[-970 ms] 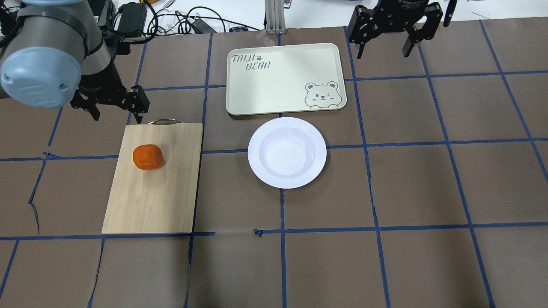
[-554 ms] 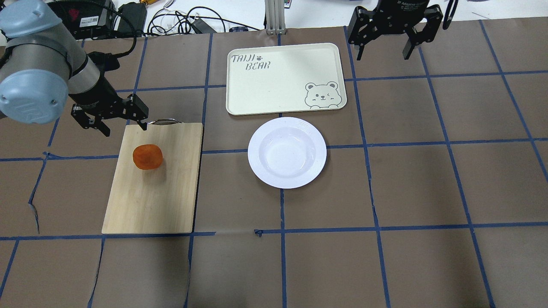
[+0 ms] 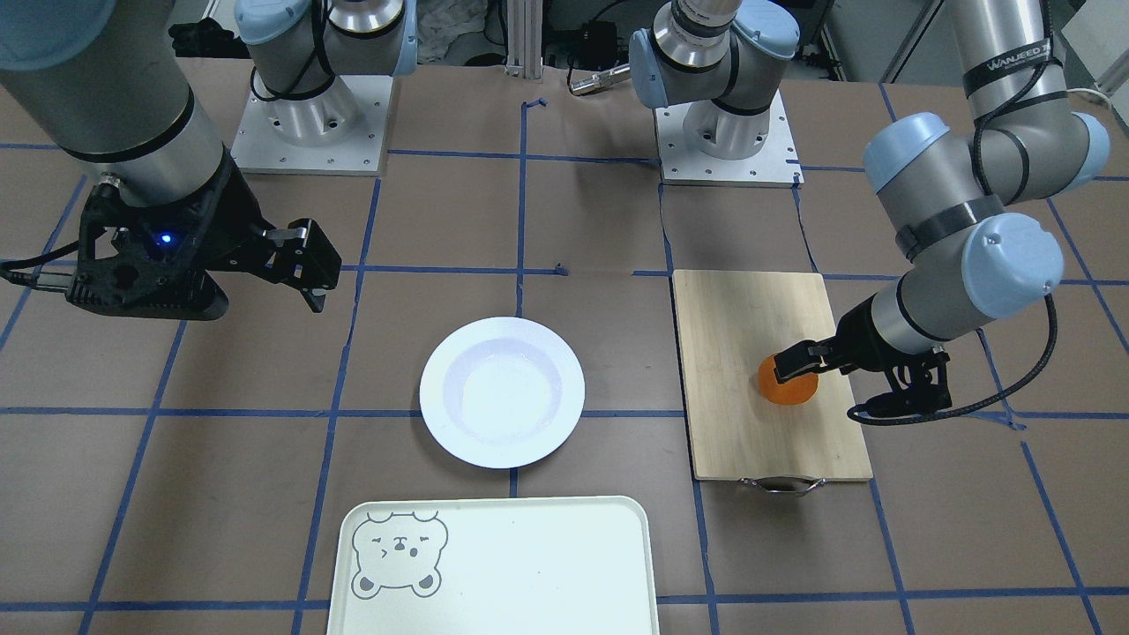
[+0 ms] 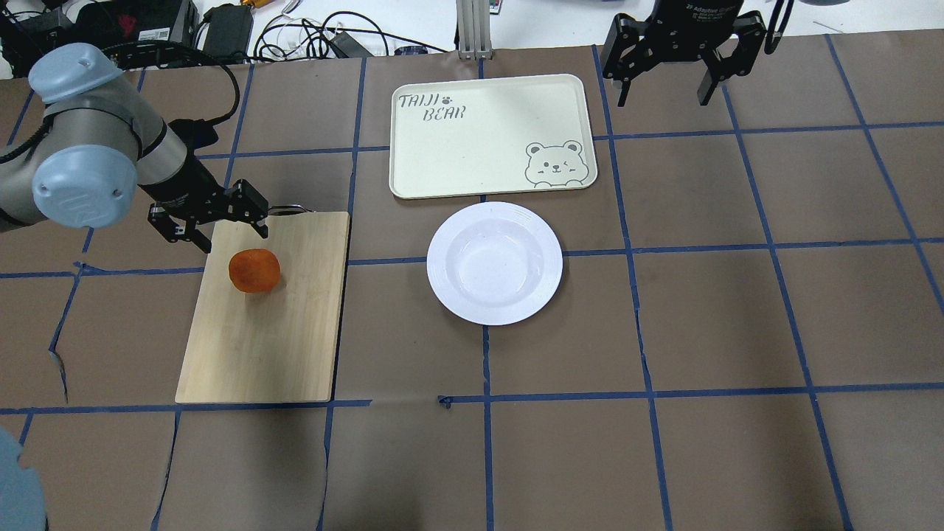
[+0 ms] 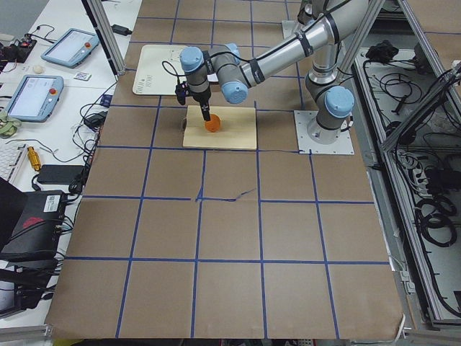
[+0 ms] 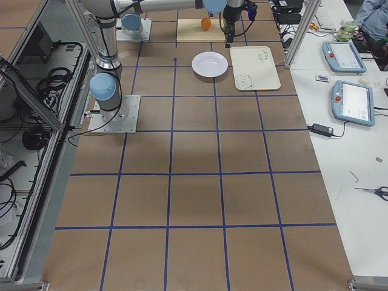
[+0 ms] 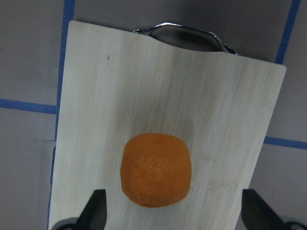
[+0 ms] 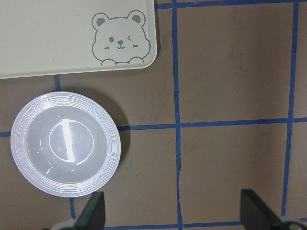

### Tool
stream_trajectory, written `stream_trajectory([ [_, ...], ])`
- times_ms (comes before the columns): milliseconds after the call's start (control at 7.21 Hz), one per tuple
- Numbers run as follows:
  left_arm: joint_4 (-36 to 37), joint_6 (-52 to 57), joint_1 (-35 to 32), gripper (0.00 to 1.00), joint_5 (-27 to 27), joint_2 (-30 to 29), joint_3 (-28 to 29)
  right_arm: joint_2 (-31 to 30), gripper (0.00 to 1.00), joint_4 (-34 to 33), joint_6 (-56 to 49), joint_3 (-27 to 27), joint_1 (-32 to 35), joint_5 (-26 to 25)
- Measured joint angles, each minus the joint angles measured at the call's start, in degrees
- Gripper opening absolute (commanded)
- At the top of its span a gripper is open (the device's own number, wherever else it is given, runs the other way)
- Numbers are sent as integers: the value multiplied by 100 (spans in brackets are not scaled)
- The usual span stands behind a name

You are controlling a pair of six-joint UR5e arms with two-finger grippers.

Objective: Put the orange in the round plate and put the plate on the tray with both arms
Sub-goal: 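Lower the left gripper onto the orange on the cutting board and close, then carry the orange with the left gripper over the white plate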

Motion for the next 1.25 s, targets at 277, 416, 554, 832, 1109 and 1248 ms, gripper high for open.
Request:
stream_trajectory([
  [277, 71, 48, 2, 100, 22, -253, -10, 0, 100, 7, 10, 0, 2, -2],
  [416, 84, 65, 1, 100, 40, -369, -11, 0, 100, 11, 16, 0, 3, -2],
  [554, 93, 53, -3, 89, 67, -471, -11, 0, 100, 12, 19, 1, 6, -2],
  [832, 101, 6, -11, 19, 100, -576, -9, 0, 100, 10, 16, 1, 11, -2],
  [1109, 45, -360, -24, 0, 112, -554, 5, 0, 100, 12, 14, 1, 12, -2],
  [1248, 25, -630, -45, 0, 110, -523, 24, 0, 100, 14, 12, 0, 12, -2],
])
